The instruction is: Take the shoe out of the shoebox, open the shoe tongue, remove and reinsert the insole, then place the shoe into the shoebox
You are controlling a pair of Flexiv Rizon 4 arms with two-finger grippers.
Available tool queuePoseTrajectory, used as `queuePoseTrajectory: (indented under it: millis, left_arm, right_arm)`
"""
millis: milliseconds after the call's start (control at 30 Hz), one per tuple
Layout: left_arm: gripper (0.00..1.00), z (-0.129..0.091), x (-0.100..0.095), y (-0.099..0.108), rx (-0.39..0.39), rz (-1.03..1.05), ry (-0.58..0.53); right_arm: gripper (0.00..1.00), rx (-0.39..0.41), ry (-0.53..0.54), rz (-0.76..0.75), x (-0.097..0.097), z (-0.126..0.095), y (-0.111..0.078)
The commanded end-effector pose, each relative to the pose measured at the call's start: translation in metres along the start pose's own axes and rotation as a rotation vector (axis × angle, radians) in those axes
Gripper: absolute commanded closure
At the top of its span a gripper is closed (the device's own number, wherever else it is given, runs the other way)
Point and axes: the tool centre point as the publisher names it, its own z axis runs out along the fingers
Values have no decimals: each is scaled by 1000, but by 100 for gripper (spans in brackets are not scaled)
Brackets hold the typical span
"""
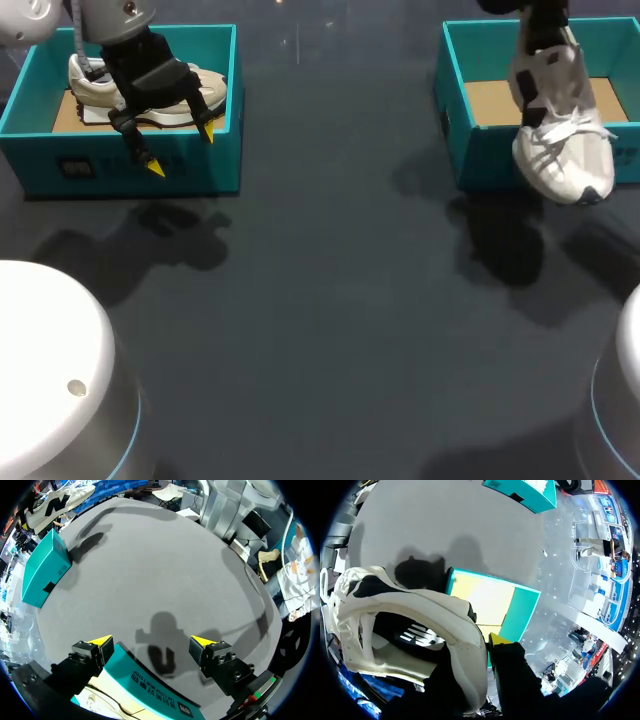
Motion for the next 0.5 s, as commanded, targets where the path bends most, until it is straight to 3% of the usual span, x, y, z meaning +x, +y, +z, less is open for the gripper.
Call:
queuePoseTrajectory:
  millis: [33,333,500]
  left_arm:
    - [0,0,1,0,-2,0,0]
    - [0,0,1,0,-2,0,0]
    - [0,0,1,0,-2,0,0]
  right_arm:
    - [100,-60,7,-3,-4,21,-49]
    - [100,-51,1,30,-12,41,-101]
    - [100,-45,8,34,-26,47,-115]
